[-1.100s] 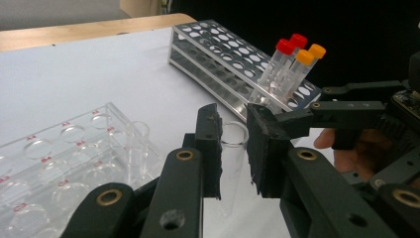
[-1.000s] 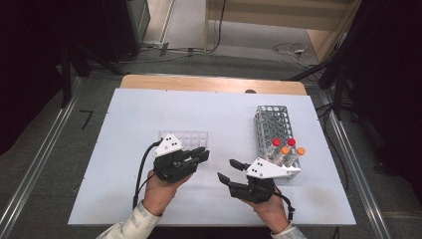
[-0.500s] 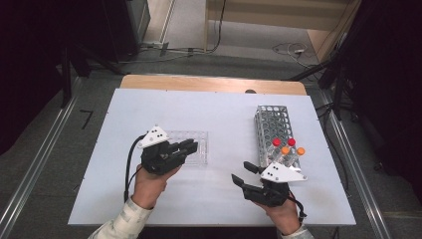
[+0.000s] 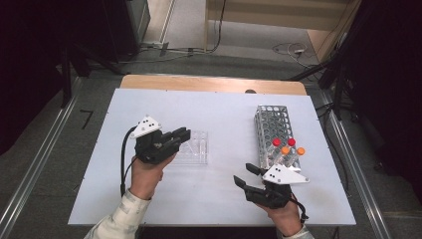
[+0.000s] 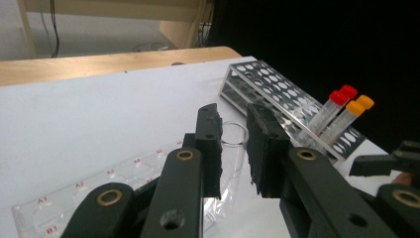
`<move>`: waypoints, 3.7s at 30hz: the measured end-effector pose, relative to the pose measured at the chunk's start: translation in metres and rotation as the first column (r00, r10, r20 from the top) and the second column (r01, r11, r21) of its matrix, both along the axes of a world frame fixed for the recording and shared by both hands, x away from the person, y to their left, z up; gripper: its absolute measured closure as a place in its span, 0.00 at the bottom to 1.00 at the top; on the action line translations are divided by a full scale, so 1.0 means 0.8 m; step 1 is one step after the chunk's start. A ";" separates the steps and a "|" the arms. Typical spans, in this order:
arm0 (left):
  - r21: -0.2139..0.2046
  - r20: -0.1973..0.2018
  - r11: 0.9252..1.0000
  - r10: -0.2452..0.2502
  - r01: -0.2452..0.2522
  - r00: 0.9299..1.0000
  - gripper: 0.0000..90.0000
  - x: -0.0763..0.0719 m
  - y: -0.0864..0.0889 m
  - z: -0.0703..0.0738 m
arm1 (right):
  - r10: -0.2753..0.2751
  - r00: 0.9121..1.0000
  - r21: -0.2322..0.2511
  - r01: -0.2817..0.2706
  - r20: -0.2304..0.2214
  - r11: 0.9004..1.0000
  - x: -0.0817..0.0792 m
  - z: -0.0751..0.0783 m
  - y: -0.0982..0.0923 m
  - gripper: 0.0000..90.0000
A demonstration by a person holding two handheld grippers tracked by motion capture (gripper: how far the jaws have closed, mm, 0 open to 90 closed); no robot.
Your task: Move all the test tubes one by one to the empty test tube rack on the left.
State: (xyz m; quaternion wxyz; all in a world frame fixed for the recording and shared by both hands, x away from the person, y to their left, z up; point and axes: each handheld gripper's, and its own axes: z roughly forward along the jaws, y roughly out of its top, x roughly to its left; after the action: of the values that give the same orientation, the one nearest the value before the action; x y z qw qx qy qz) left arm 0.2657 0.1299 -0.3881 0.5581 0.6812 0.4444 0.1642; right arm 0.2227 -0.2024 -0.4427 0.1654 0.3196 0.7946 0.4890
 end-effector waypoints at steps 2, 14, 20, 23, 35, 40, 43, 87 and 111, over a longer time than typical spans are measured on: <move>0.005 0.009 1.000 0.007 -0.007 1.000 0.86 0.003 -0.002 0.002 | -0.002 1.000 0.001 0.002 0.000 1.000 0.000 0.000 -0.001 0.44; 0.125 0.041 0.991 0.043 -0.048 0.998 0.86 0.011 -0.023 -0.005 | -0.017 1.000 0.007 0.017 0.000 1.000 -0.001 0.000 -0.009 0.44; 0.173 0.042 0.983 0.051 -0.057 0.998 0.86 0.011 -0.029 -0.015 | -0.016 1.000 0.003 0.016 -0.005 1.000 -0.001 0.000 -0.008 0.44; 0.193 0.039 0.980 0.051 -0.057 0.998 0.86 0.011 -0.033 -0.020 | -0.016 1.000 0.003 0.016 -0.004 1.000 -0.001 0.000 -0.008 0.44; 0.272 0.029 0.960 0.054 -0.060 0.998 0.85 0.010 -0.050 -0.044 | -0.012 1.000 -0.004 0.012 -0.006 1.000 -0.001 -0.002 -0.007 0.44; 0.277 0.017 0.959 0.057 -0.059 0.998 0.85 0.011 -0.050 -0.048 | -0.012 1.000 -0.006 0.012 -0.009 1.000 -0.001 -0.003 -0.006 0.44; 0.269 0.015 0.962 0.052 -0.054 0.999 0.84 0.010 -0.050 -0.047 | -0.012 1.000 -0.006 0.012 -0.008 1.000 -0.001 -0.003 -0.006 0.44; 0.142 -0.016 0.981 0.134 -0.130 0.991 0.25 0.012 -0.021 -0.036 | -0.276 0.960 0.021 0.275 0.037 0.961 0.003 0.000 -0.095 0.43; 0.133 -0.047 0.989 0.077 -0.070 0.996 0.14 0.013 -0.025 -0.038 | -0.396 0.917 0.016 0.395 0.046 0.918 0.046 -0.025 -0.102 0.71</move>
State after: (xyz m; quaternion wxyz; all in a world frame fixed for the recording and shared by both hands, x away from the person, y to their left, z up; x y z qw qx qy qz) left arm 0.2762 0.1102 -0.4181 0.4941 0.7036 0.4718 0.1957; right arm 0.2596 -0.2837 -0.4627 0.2789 0.4621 0.7079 0.4555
